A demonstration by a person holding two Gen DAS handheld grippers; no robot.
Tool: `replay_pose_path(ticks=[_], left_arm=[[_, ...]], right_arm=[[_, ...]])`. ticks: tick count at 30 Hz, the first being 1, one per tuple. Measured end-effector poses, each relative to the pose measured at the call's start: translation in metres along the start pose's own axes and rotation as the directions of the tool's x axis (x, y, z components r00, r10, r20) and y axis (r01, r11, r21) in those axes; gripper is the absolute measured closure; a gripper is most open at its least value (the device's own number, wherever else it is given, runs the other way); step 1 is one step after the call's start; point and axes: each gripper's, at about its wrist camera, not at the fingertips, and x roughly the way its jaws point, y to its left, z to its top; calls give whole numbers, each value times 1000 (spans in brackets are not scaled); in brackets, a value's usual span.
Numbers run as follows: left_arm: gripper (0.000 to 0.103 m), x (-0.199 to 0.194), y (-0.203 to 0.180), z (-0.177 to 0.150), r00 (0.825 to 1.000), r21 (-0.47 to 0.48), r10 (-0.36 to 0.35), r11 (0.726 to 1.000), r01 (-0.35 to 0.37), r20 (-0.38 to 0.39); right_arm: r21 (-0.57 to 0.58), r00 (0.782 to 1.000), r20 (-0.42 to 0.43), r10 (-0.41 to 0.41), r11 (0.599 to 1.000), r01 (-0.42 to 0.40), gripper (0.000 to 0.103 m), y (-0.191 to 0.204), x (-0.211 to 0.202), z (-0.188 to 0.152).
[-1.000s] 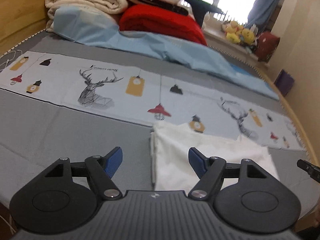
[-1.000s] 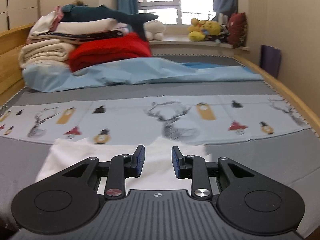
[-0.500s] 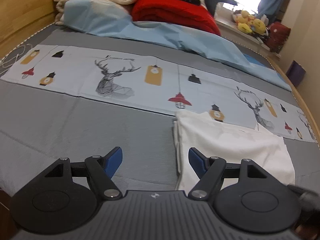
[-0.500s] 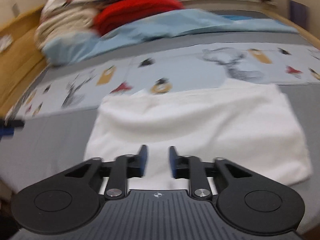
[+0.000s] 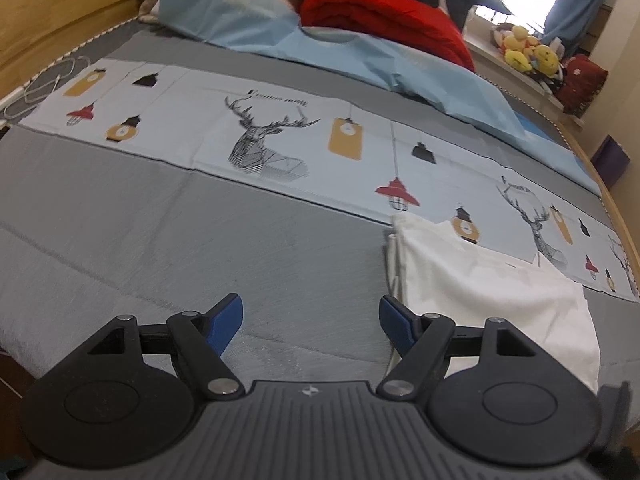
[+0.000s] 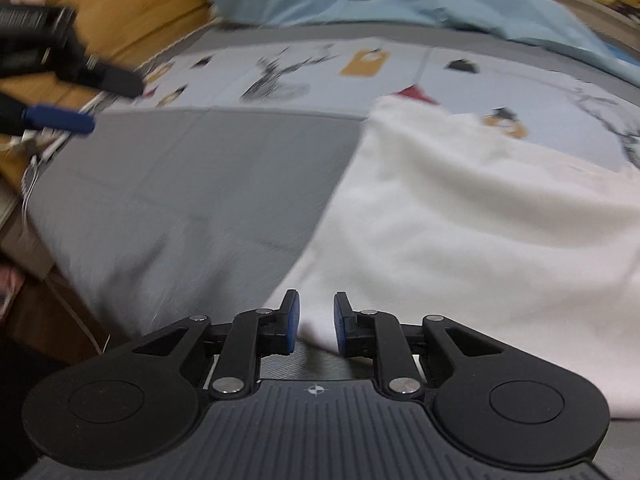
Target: Fold small clothes
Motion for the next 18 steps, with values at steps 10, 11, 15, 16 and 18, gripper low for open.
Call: replay_pose_path(ticks=[10, 11, 15, 16, 18], left_arm=[[23, 17, 11, -3, 998, 23, 34, 999, -33, -54], [23, 18, 11, -3, 998, 24, 36, 999, -34, -58], [23, 26, 4, -1, 997, 26, 27, 999, -25, -76], [23, 28, 1, -1, 996, 27, 24, 999, -22, -82], [23, 32, -6, 1, 996, 24, 9, 1000, -7, -86]], right_arm=[[-136, 997, -77, -24, 991, 14, 70, 27, 35, -9], [-151, 997, -77, -27, 988, 15, 70, 28, 36, -9], [-224, 997, -72, -38, 974, 21, 77, 32, 37, -11], [-226, 997, -71, -42, 974, 25, 80, 31, 36, -11], [-204, 997, -73, -41, 979, 25, 97, 27, 34, -8]])
